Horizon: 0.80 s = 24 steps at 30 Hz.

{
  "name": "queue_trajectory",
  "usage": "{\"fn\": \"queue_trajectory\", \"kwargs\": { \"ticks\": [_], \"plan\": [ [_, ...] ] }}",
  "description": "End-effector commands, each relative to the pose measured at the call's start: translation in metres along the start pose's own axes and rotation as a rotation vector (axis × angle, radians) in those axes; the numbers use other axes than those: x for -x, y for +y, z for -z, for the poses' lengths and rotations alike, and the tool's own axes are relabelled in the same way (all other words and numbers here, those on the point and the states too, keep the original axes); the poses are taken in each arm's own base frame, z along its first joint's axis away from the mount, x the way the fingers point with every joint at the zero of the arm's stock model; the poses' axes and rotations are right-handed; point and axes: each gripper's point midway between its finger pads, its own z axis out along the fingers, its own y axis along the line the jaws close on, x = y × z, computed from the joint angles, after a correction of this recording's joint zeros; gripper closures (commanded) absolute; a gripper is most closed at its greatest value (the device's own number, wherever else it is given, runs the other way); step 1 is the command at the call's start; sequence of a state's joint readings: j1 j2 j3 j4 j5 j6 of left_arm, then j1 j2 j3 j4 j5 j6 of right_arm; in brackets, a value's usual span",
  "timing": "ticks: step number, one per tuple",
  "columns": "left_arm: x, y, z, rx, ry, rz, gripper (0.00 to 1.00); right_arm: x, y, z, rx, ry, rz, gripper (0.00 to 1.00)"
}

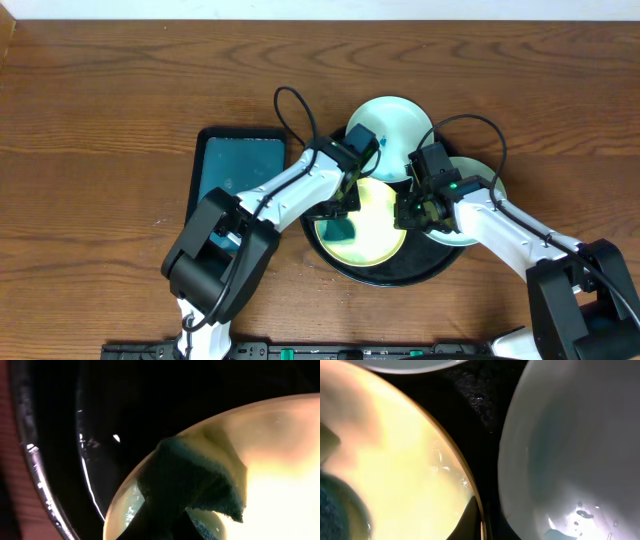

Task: Clean dirty plates on tray and stack at the side
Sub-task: 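Scrub the yellow plate with the sponge while right gripper holds its rim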

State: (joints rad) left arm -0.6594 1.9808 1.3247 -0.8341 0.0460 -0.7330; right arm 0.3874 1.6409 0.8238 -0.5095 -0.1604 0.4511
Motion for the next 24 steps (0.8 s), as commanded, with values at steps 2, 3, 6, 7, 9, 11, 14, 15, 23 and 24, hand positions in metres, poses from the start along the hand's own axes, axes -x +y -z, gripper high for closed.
{"fn": "queue_trajectory", "kwargs": {
  "ticks": [2, 3, 6, 7, 9, 11, 14, 15, 23, 24],
  "plan": [
    [0.012, 0.047, -0.029, 0.195, -0.048, 0.032, 0.92, 0.005, -0.020, -0.002, -0.103, -0.028, -0.036, 0.99],
    [0.006, 0.034, -0.031, 0.125, -0.009, 0.036, 0.93, 0.005, -0.020, -0.002, -0.103, -0.028, -0.036, 0.99],
    [-0.011, -0.017, -0.031, -0.127, 0.109, 0.029, 0.92, 0.005, -0.020, -0.002, -0.103, -0.028, -0.036, 0.99],
    [-0.016, -0.037, -0.028, -0.220, 0.142, 0.014, 0.93, 0.005, -0.020, -0.003, -0.103, -0.028, -0.036, 0.99],
    [-0.022, -0.063, -0.021, -0.332, 0.163, -0.019, 0.92, 0.005, -0.020, -0.003, -0.103, -0.028, -0.035, 0.99],
    [-0.028, -0.083, -0.016, -0.399, 0.166, -0.056, 0.93, 0.004, -0.020, -0.003, -0.100, -0.026, -0.027, 0.99],
    [-0.039, -0.099, -0.013, -0.434, 0.169, -0.104, 0.92, 0.004, -0.020, -0.003, -0.100, -0.026, -0.024, 0.99],
    [-0.043, -0.103, -0.013, -0.437, 0.168, -0.120, 0.92, 0.004, -0.020, -0.003, -0.100, -0.026, -0.024, 0.99],
    [-0.041, -0.069, -0.027, -0.235, 0.106, -0.111, 0.93, 0.004, -0.020, -0.003, -0.101, -0.025, -0.025, 0.99],
    [-0.037, -0.056, -0.030, -0.180, 0.089, -0.097, 0.93, 0.004, -0.020, -0.003, -0.101, -0.025, -0.025, 0.99]
  ]
}}
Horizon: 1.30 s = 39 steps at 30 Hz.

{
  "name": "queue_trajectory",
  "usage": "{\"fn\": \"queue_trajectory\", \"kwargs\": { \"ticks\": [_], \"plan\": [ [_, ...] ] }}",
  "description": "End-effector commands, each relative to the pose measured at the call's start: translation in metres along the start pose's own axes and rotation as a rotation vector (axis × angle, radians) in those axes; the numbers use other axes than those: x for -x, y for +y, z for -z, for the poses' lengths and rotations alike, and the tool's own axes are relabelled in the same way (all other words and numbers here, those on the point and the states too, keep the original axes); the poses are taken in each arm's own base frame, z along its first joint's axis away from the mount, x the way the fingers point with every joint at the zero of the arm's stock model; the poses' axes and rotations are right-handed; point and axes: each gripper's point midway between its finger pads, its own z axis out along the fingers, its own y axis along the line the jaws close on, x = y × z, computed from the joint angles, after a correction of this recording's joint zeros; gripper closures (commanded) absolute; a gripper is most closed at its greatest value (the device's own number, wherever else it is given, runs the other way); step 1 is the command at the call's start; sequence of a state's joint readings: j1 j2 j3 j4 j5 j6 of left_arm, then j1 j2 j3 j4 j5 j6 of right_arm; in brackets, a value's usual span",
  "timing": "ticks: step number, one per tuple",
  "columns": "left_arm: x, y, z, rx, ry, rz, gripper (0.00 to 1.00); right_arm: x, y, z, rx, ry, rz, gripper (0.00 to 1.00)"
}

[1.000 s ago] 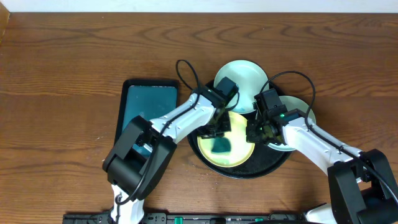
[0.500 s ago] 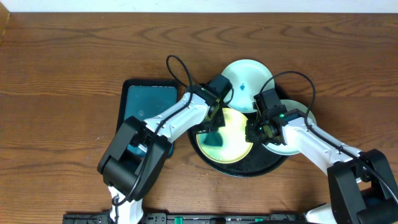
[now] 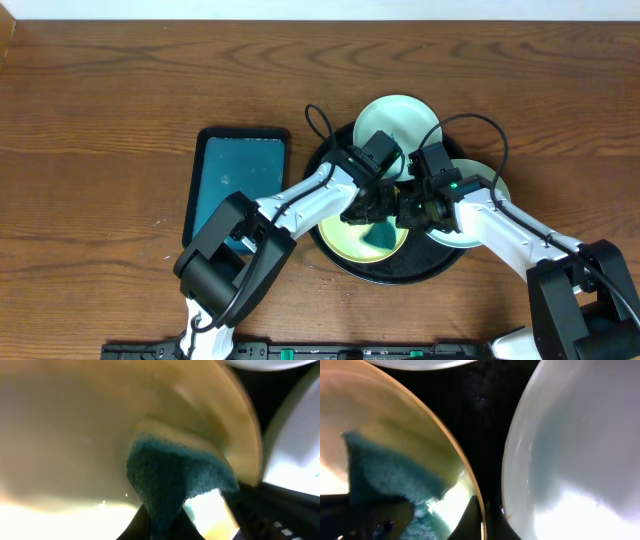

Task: Clean dirty plates on tray and stack at the side
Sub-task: 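Scrub the yellow plate with the sponge while right gripper holds its rim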

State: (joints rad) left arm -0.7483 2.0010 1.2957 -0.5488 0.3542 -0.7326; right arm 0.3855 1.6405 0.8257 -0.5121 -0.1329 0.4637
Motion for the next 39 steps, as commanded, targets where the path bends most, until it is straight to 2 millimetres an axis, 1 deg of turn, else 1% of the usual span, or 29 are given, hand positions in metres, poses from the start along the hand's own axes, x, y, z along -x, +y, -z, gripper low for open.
{"fn": "queue_trajectory", "kwargs": {
  "ticks": [1, 4, 7, 9, 11, 14, 16, 19, 21, 22, 24, 26, 27, 29, 31, 33, 35, 39],
  "plan": [
    [-0.008, 0.063, -0.011, 0.253, 0.007, 0.051, 0.93, 0.002, -0.015, -0.004, -0.076, -0.013, -0.010, 0.99],
    [0.005, 0.099, 0.004, 0.392, -0.041, 0.093, 0.93, 0.002, -0.015, -0.003, -0.076, -0.013, -0.010, 0.99],
    [0.020, 0.132, 0.023, 0.532, -0.103, 0.124, 0.93, 0.000, -0.016, -0.003, -0.079, -0.006, -0.011, 0.99],
    [0.028, 0.146, 0.035, 0.595, -0.133, 0.136, 0.93, -0.001, -0.017, -0.003, -0.082, 0.000, -0.011, 0.99],
    [0.036, 0.153, 0.045, 0.636, -0.157, 0.146, 0.92, -0.002, -0.017, -0.003, -0.084, 0.003, -0.011, 0.99],
    [0.042, 0.148, 0.057, 0.636, -0.159, 0.155, 0.92, -0.003, -0.018, -0.003, -0.086, 0.007, -0.012, 0.99],
    [0.043, 0.138, 0.064, 0.610, -0.142, 0.159, 0.92, -0.004, -0.018, -0.003, -0.087, 0.009, -0.012, 0.99],
    [0.041, 0.108, 0.074, 0.492, -0.082, 0.143, 0.92, -0.004, -0.018, -0.003, -0.087, 0.009, -0.008, 0.99],
    [0.040, 0.086, 0.084, 0.396, -0.057, 0.113, 0.93, -0.003, -0.018, -0.003, -0.086, 0.007, 0.014, 0.99],
    [0.040, 0.076, 0.093, 0.349, -0.058, 0.095, 0.93, -0.002, -0.017, -0.003, -0.085, 0.006, 0.038, 0.99],
    [0.040, 0.067, 0.110, 0.298, -0.079, 0.072, 0.92, -0.001, -0.017, -0.003, -0.083, 0.004, 0.080, 0.99],
    [0.042, 0.067, 0.132, 0.280, -0.118, 0.043, 0.92, 0.000, -0.016, -0.003, -0.080, 0.001, 0.117, 0.99],
    [0.043, 0.070, 0.143, 0.281, -0.139, 0.034, 0.93, 0.001, -0.016, -0.003, -0.079, -0.001, 0.125, 0.99],
    [0.048, 0.085, 0.166, 0.314, -0.188, 0.042, 0.93, 0.002, -0.015, -0.002, -0.077, -0.003, 0.139, 0.99],
    [0.052, 0.108, 0.187, 0.375, -0.234, 0.086, 0.93, 0.003, -0.013, 0.001, -0.074, -0.001, 0.140, 0.99],
    [0.055, 0.131, 0.202, 0.422, -0.254, 0.134, 0.93, 0.009, -0.012, 0.009, -0.086, -0.014, 0.141, 0.99],
    [0.058, 0.153, 0.211, 0.446, -0.244, 0.168, 0.93, 0.021, -0.011, 0.023, -0.110, -0.052, 0.144, 0.99],
    [0.059, 0.190, 0.210, 0.466, -0.220, 0.250, 0.93, 0.046, -0.003, 0.062, -0.137, -0.136, 0.165, 0.99]
  ]
}}
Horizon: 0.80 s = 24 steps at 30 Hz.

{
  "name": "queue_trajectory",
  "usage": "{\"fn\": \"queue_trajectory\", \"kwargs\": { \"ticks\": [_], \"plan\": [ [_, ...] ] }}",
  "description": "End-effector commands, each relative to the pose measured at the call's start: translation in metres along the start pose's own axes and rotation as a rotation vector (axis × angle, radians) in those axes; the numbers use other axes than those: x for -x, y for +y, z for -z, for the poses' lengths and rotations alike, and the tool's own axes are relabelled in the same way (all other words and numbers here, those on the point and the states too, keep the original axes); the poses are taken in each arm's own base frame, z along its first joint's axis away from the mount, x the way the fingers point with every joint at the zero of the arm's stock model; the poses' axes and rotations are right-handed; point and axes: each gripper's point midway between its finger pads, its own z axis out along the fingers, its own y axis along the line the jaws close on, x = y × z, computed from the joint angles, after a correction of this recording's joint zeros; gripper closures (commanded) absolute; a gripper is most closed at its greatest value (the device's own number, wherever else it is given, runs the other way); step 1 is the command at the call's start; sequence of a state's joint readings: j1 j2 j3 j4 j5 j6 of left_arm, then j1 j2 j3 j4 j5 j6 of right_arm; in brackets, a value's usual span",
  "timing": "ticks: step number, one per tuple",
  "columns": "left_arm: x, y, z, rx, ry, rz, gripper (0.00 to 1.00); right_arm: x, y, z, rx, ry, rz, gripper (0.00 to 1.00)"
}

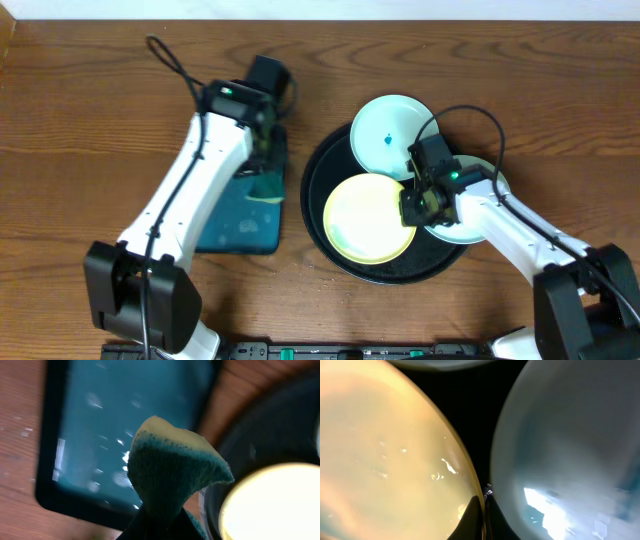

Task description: Clean dirty plates on tray and stack at the side

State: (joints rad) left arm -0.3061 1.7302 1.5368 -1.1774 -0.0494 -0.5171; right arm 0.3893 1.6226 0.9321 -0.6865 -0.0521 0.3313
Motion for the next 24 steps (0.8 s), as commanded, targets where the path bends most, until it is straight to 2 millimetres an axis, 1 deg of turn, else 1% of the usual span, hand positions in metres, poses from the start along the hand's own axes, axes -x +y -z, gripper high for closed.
{"fn": "queue_trajectory", "kwargs": {
  "ticks": [1, 3, 5, 8, 11, 13, 16, 20, 22, 24],
  "plan": [
    [0.002, 0.030, -0.017, 0.070, 0.030, 0.020, 0.92, 0.042, -0.005, 0.048, -0.061, -0.168, 0.027, 0.99],
    [-0.001, 0.043, -0.027, 0.084, 0.056, 0.049, 0.92, 0.051, -0.003, 0.067, -0.076, -0.210, 0.057, 0.99],
    [-0.005, 0.044, -0.039, 0.049, 0.082, 0.020, 0.93, 0.057, -0.002, 0.082, -0.106, -0.252, 0.095, 0.99],
    [-0.009, 0.044, -0.057, 0.018, 0.096, -0.022, 0.92, 0.066, -0.009, 0.107, -0.225, -0.345, 0.127, 0.99],
    [-0.015, 0.049, -0.074, 0.020, 0.101, -0.021, 0.93, 0.070, -0.010, 0.126, -0.337, -0.424, 0.168, 0.99],
    [-0.017, 0.053, -0.081, 0.023, 0.105, -0.014, 0.93, 0.070, -0.005, 0.133, -0.389, -0.453, 0.223, 0.99],
    [-0.018, 0.057, -0.084, 0.026, 0.111, -0.002, 0.92, 0.067, 0.000, 0.142, -0.489, -0.482, 0.300, 0.99],
    [-0.018, 0.058, -0.084, 0.027, 0.112, 0.000, 0.93, 0.070, 0.001, 0.171, -0.699, -0.599, 0.338, 0.99],
    [-0.018, 0.058, -0.084, 0.027, 0.112, 0.000, 0.92, 0.069, 0.009, 0.183, -0.771, -0.647, 0.380, 0.99],
    [-0.018, 0.058, -0.084, 0.027, 0.112, 0.000, 0.93, 0.065, 0.021, 0.189, -0.803, -0.675, 0.438, 0.99]
  ]
}}
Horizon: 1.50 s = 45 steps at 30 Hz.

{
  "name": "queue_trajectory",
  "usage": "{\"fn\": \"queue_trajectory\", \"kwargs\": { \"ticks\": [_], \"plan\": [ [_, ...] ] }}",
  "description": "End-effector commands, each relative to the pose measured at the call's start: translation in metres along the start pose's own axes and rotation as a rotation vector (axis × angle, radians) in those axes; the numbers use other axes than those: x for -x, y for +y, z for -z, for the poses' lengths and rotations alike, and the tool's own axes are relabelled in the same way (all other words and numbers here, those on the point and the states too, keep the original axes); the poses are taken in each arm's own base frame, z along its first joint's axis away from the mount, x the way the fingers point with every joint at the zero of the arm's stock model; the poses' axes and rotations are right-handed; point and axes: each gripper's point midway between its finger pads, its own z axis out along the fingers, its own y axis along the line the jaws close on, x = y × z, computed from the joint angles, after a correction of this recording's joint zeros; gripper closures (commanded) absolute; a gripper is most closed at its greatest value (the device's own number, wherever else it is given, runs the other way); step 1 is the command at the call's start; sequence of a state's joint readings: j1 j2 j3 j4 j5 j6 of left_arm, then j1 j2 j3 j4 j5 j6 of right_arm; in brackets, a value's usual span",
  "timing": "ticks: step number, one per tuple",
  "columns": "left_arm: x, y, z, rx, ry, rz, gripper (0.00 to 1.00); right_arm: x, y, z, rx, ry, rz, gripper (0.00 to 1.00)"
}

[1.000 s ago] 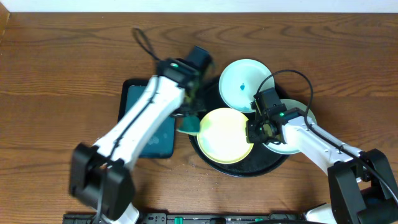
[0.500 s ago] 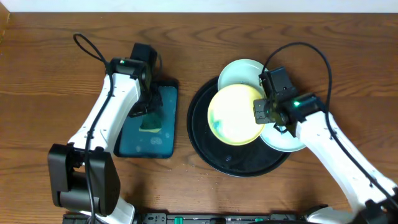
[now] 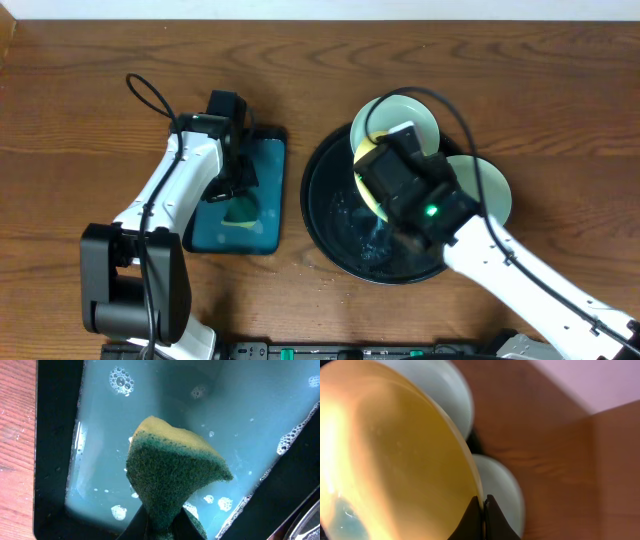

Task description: Clean dirty plates on tray and stack at the side

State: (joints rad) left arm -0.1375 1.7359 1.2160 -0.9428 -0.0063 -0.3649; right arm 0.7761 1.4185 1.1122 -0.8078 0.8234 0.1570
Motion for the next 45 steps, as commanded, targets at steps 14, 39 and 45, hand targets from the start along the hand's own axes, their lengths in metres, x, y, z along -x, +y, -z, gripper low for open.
{"fn": "queue_trajectory", "kwargs": {
  "ticks": [14, 39, 45],
  "plan": [
    [-0.001, 0.003, 0.000, 0.007, 0.012, -0.008, 0.92, 0.041, -0.006, 0.090, -0.335, -0.324, 0.149, 0.99],
    [-0.002, 0.003, 0.000, 0.008, 0.014, -0.008, 0.92, 0.043, -0.004, 0.099, -0.350, -0.349, 0.165, 0.99],
    [-0.002, 0.003, 0.000, 0.008, 0.014, -0.008, 0.92, 0.043, 0.013, 0.095, -0.254, -0.343, 0.167, 0.99]
  ]
}}
